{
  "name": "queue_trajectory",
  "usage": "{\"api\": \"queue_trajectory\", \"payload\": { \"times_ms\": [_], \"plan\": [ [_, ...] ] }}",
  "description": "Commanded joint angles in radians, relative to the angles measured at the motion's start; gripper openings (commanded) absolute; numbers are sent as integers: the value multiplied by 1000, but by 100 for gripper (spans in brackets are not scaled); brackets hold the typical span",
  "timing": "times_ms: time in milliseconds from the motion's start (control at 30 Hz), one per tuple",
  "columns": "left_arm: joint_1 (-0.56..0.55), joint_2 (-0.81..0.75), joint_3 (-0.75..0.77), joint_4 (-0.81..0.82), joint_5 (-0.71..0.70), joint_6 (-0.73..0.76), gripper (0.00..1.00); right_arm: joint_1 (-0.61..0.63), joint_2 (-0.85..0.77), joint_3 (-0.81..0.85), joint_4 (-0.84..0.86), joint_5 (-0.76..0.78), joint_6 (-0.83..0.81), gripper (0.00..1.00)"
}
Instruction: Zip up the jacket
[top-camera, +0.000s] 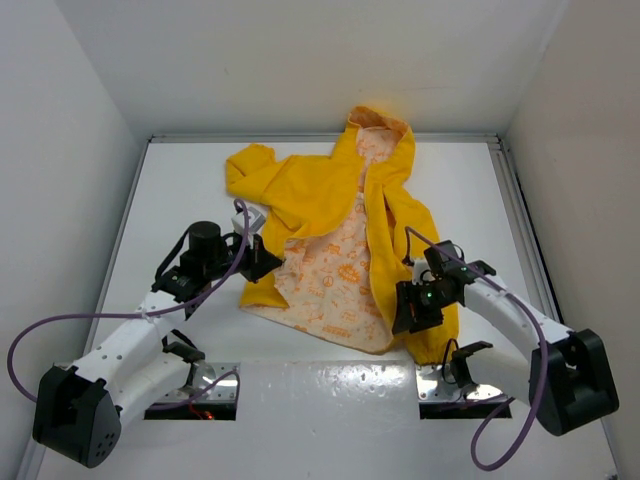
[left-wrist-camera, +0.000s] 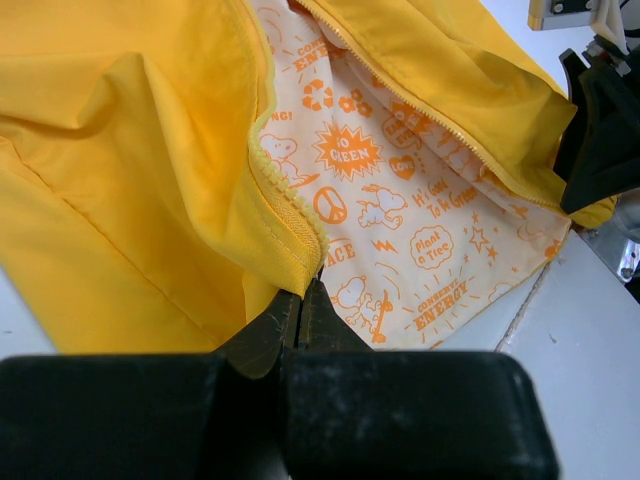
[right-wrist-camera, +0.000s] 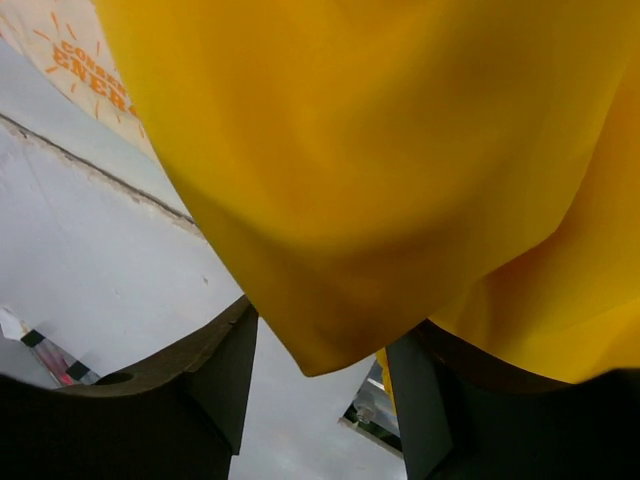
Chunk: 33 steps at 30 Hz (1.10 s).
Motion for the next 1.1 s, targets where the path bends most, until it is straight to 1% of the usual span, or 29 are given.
{"api": "queue_trajectory", "payload": {
  "times_ms": [0,33,167,200,300,333,500,533,600,667,833,1067],
  "plan": [
    [-11,-10,19,22,-1,10,0,-22,5,-13,33,-1,-39,52],
    [-11,-10,19,22,-1,10,0,-27,11,-19,33,-10,-42,52],
    [-11,-10,10,22,-1,10,0,-53,17,-31,51,-46,-59,47],
    [-11,-10,10,22,-1,10,0,-77,14,-36,65,-101,-62,47],
    [-11,-10,10,22,-1,10,0,-110,11,-48,91,-170,-68,47],
    [-11,-10,10,31,-1,10,0,-119,13,-50,97,-222,-74,47],
    [-11,-1,10,31,-1,1,0,-154,31,-60,116,-328,-85,48],
    [-11,-1,10,31,8,1,0,-154,36,-64,113,-337,-94,46],
    [-11,-1,10,31,8,1,0,-157,43,-64,119,-350,-109,41],
    [-11,-1,10,31,8,1,0,-162,45,-62,116,-350,-114,40],
    [-11,8,10,41,8,1,0,-165,68,-67,116,-348,-128,40],
    [-11,17,10,41,8,1,0,-131,89,-82,163,-250,-85,43]
  ]
}}
